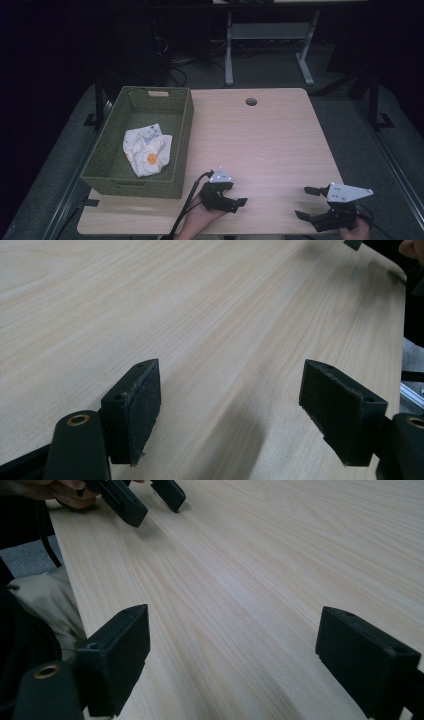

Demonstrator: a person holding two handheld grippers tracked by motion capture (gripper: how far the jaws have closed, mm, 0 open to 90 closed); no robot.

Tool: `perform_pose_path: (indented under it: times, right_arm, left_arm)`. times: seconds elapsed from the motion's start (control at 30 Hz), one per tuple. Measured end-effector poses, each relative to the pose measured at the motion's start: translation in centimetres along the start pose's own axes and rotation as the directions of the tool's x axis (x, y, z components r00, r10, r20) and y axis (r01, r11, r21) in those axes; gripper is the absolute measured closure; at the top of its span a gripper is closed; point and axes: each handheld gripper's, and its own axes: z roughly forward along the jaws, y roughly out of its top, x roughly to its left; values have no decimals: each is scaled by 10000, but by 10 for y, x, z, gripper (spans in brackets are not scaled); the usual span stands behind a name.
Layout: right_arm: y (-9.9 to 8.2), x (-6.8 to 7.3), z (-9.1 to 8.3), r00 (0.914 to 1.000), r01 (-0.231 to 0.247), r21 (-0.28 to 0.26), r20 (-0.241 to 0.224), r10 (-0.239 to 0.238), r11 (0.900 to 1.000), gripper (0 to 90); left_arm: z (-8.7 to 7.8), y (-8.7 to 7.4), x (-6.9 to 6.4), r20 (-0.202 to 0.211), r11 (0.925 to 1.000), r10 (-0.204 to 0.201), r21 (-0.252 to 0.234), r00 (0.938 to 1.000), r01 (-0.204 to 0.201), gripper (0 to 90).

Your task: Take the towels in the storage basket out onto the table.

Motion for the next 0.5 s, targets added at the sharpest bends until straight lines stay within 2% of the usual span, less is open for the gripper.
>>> perform_pose_path:
  times: [0.2,0.37,0.5]
  right_arm:
    - [0,0,0,10000,-12,-33,17,12,10000,138]
    - [1,2,1,10000,-10,-38,7,11,10000,138]
    - [1,2,2,10000,-7,10,1,7,10000,138]
  left_arm:
    - [-7,10,4,19,10000,59,-45,10000,-59,251]
    - [-11,22,9,125,9994,286,180,9995,-288,253]
    - [-18,34,15,12,9985,438,332,9990,-438,254]
